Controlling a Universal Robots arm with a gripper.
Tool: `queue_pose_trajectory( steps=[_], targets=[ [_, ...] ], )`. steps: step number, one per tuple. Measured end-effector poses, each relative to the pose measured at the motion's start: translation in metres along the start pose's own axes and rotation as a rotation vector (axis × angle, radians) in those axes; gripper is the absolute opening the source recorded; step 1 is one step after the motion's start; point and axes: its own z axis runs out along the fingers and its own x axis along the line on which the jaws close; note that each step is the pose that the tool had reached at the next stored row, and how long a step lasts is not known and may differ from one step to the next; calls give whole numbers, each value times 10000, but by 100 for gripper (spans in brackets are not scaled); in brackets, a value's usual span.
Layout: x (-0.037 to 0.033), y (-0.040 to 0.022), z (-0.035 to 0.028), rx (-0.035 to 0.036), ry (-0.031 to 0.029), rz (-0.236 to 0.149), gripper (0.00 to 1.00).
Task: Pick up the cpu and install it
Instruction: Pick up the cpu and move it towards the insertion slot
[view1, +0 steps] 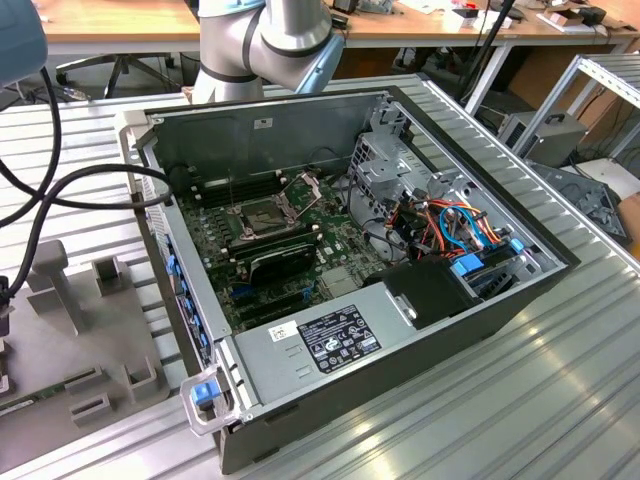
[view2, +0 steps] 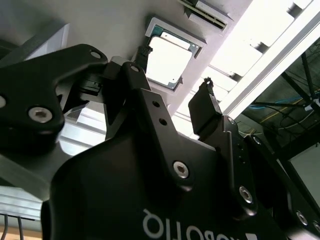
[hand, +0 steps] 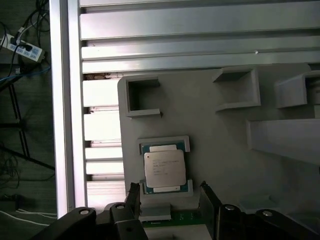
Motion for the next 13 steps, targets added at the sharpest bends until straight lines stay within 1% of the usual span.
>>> queue_pose_trajectory(
  steps=[13],
  targets=[
    [-24, -6, 24, 0, 0, 0, 60]
  ],
)
